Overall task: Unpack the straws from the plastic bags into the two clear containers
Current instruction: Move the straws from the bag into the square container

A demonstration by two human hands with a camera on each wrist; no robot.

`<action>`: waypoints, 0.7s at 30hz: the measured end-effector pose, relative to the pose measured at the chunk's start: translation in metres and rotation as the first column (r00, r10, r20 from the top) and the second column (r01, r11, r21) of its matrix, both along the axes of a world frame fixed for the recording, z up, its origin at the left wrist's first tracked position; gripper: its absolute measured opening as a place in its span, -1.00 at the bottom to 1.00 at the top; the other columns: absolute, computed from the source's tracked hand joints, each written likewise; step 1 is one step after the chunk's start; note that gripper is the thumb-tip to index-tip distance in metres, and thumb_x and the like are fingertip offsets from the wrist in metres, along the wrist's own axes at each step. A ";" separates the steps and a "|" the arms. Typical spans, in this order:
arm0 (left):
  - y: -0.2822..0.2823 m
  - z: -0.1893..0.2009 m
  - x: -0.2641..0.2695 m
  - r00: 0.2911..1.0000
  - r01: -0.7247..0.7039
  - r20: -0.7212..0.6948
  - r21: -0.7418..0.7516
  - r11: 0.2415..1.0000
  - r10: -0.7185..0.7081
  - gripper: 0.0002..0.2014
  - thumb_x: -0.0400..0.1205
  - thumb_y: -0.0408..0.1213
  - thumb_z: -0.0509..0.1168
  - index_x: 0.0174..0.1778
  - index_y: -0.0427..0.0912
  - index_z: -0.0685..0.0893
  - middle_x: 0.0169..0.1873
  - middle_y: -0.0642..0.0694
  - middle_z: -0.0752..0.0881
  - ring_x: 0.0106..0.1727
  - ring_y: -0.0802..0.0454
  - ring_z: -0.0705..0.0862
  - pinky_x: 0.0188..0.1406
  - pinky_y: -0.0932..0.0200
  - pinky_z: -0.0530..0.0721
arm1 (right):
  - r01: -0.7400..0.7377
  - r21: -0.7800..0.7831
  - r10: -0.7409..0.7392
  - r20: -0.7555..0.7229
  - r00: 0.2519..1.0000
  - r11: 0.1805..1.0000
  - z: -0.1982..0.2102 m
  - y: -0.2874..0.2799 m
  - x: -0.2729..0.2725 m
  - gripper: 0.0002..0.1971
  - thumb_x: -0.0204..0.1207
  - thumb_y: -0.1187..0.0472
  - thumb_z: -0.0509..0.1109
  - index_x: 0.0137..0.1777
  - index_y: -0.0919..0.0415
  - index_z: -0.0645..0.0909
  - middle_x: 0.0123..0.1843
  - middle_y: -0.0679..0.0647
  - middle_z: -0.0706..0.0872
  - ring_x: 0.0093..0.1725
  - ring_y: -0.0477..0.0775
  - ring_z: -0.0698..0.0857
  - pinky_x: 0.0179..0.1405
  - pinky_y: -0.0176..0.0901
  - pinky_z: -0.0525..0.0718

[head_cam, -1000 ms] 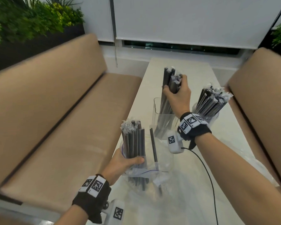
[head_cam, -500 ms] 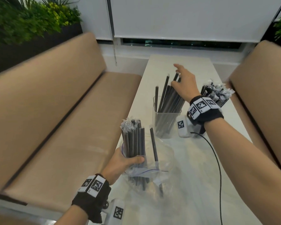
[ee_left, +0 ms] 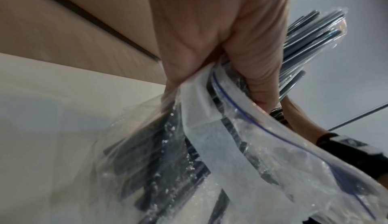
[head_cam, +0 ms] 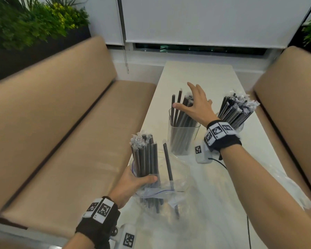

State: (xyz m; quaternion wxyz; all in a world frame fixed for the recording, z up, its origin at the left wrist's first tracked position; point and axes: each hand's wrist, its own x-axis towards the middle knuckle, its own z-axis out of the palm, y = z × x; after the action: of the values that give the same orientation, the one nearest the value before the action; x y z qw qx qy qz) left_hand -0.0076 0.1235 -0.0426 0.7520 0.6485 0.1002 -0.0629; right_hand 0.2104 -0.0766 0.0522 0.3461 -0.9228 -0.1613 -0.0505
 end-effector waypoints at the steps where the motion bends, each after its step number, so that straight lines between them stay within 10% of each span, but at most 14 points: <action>1: 0.000 0.001 0.000 1.000 0.001 0.002 0.001 1.000 -0.001 -0.40 0.16 -0.36 0.63 0.15 -0.16 0.70 -0.01 -0.11 0.87 0.07 -0.04 0.83 -0.04 0.20 0.77 | 0.001 0.026 -0.002 0.034 0.999 1.000 0.004 0.007 0.006 -0.05 0.35 -0.41 0.38 0.67 -0.16 0.06 0.76 0.17 0.00 0.73 0.25 0.00 0.56 0.57 -0.06; 5: -0.001 0.001 -0.001 1.000 0.015 0.002 0.005 1.000 -0.015 -0.40 0.20 -0.38 0.63 0.18 -0.17 0.69 0.02 -0.14 0.86 0.11 -0.08 0.81 0.01 0.17 0.77 | -0.086 -0.121 0.090 0.032 0.995 0.989 0.012 0.028 0.025 -0.15 0.25 -0.51 0.34 0.55 -0.26 0.29 0.65 0.17 0.29 0.64 0.30 0.26 0.53 0.51 0.22; 11: -0.002 0.005 -0.004 1.000 0.013 0.019 0.006 1.000 -0.013 -0.48 0.29 -0.54 0.58 0.09 -0.05 0.64 -0.11 0.00 0.87 0.01 0.03 0.83 -0.08 0.23 0.77 | -0.064 -0.101 0.073 0.089 0.993 0.993 0.017 0.039 0.032 -0.68 0.43 0.01 0.54 0.02 0.26 0.73 0.02 0.24 0.76 0.05 0.23 0.70 0.06 0.00 0.65; 18: 0.003 0.006 -0.004 1.000 0.023 0.016 0.014 1.000 -0.023 -0.52 0.39 -0.65 0.52 0.09 -0.05 0.66 -0.13 0.06 0.88 -0.05 0.14 0.84 -0.10 0.28 0.77 | -0.049 -0.331 0.090 0.108 0.990 0.942 0.051 0.026 -0.001 -0.44 0.55 -0.20 0.33 0.51 -0.05 0.43 0.58 0.23 0.37 0.60 0.21 0.33 0.53 0.52 0.03; 21: 0.004 0.008 -0.004 1.000 0.016 0.016 0.004 1.000 -0.016 -0.55 0.40 -0.66 0.50 0.10 -0.11 0.68 -0.13 0.03 0.89 -0.05 0.14 0.84 -0.13 0.30 0.77 | -0.127 -0.017 0.128 0.260 0.957 0.992 0.060 0.017 -0.057 -0.63 0.62 0.06 0.34 0.38 0.15 0.56 0.29 0.17 0.66 0.30 0.11 0.63 0.40 0.22 0.51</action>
State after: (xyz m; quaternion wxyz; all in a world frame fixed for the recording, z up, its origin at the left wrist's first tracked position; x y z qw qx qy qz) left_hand -0.0115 0.1273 -0.0349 0.7510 0.6512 0.0894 -0.0634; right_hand 0.1533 -0.0592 0.1122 0.3242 -0.8959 -0.2647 -0.1491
